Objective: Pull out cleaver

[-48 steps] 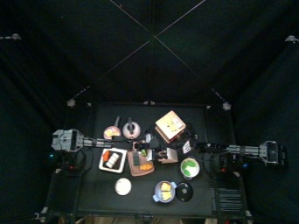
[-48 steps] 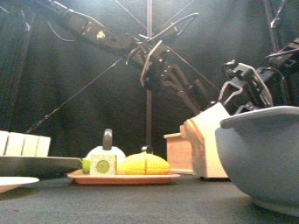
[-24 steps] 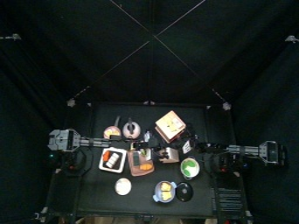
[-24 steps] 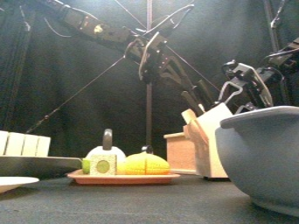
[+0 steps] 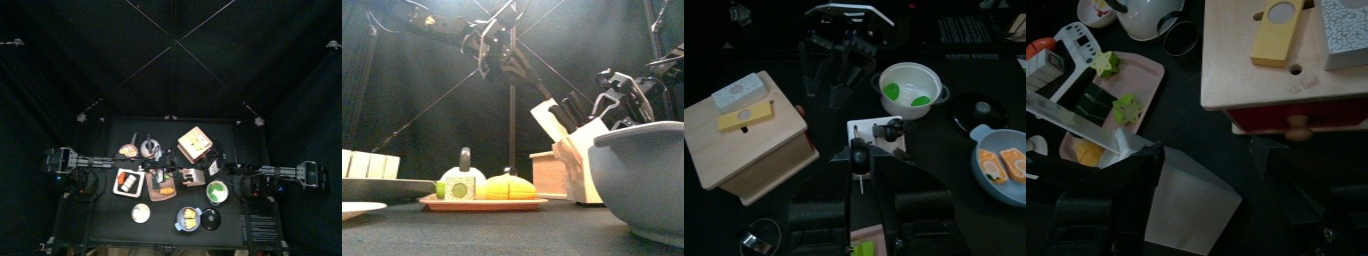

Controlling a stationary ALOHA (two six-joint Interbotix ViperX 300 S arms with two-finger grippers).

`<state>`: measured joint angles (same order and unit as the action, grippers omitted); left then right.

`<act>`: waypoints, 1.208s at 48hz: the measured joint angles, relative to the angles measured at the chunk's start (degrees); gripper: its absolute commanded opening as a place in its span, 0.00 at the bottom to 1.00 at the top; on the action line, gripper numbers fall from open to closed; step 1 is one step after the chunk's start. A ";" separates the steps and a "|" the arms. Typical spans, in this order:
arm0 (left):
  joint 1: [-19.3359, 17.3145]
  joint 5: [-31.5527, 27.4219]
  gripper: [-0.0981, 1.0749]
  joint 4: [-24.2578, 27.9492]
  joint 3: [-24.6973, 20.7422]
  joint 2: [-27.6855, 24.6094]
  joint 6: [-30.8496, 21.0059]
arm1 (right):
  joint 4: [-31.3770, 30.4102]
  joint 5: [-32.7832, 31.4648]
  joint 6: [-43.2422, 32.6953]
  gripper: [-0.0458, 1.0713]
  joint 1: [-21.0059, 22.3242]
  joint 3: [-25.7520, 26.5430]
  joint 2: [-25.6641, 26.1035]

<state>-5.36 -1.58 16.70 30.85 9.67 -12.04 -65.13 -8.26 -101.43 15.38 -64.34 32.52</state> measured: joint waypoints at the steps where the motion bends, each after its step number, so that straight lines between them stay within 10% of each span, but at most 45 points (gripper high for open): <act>1: 0.00 0.00 0.49 -0.09 0.62 0.79 0.00 | 0.00 0.00 0.00 0.93 0.00 0.09 0.00; 32: -0.18 10.90 0.49 0.88 19.86 23.29 -0.09 | 0.97 -1.41 -0.18 0.93 -0.26 0.79 0.79; 58: -4.22 25.14 0.49 3.25 29.88 25.14 0.18 | 15.91 -2.55 -0.44 0.93 -11.07 3.34 8.26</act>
<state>-9.58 23.55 19.95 60.73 34.80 -11.87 -49.22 -10.81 -101.87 4.31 -61.00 40.78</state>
